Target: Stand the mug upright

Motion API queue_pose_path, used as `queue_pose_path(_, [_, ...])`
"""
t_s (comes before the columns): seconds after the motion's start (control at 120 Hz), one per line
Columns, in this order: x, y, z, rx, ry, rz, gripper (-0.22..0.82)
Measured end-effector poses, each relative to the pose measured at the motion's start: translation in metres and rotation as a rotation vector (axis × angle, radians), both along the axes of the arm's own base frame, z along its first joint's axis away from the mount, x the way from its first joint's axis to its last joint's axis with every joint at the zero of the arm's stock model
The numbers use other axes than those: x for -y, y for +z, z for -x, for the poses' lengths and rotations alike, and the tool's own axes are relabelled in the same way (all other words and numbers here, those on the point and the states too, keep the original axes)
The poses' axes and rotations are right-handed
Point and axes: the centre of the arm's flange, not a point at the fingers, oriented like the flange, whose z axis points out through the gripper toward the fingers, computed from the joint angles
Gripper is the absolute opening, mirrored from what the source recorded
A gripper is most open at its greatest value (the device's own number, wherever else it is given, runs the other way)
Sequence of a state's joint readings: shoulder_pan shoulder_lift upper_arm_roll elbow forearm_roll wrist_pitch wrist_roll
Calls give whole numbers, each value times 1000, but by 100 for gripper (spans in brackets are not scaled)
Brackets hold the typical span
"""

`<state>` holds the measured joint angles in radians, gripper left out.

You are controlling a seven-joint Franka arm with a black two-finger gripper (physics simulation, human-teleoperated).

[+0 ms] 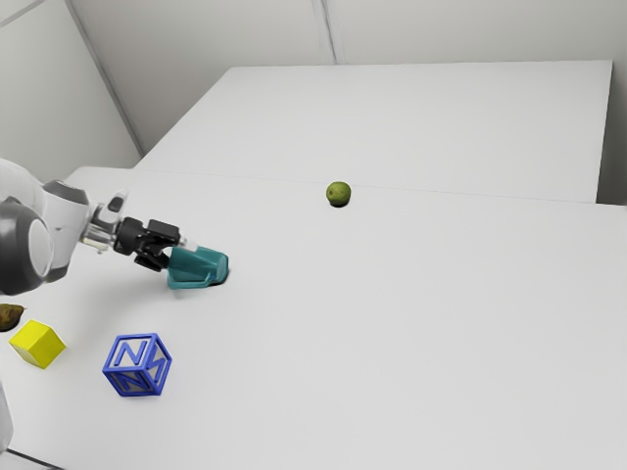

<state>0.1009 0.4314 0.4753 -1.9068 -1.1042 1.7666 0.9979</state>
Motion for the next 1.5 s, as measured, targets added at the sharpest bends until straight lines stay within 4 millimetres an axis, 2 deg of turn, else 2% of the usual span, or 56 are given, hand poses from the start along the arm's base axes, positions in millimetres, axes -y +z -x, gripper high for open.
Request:
queue_pose_path(0.267, [-2,6,1,23,-7,-1,47])
queue_pose_path(0.758, [-3,8,1,41,-14,-3,-3])
queue_pose_path(0.833, [-3,14,0,52,-15,-6,-8])
queue_pose_path(1.017, [-1,54,-2,117,-29,-47,-14])
queue_pose_path(1.15, [2,72,-3,137,-48,-93,-16])
queue_pose_path(1.3, [9,83,-6,124,-87,-165,-17])
queue_pose_path(1.5, [36,93,-17,77,-182,-279,-18])
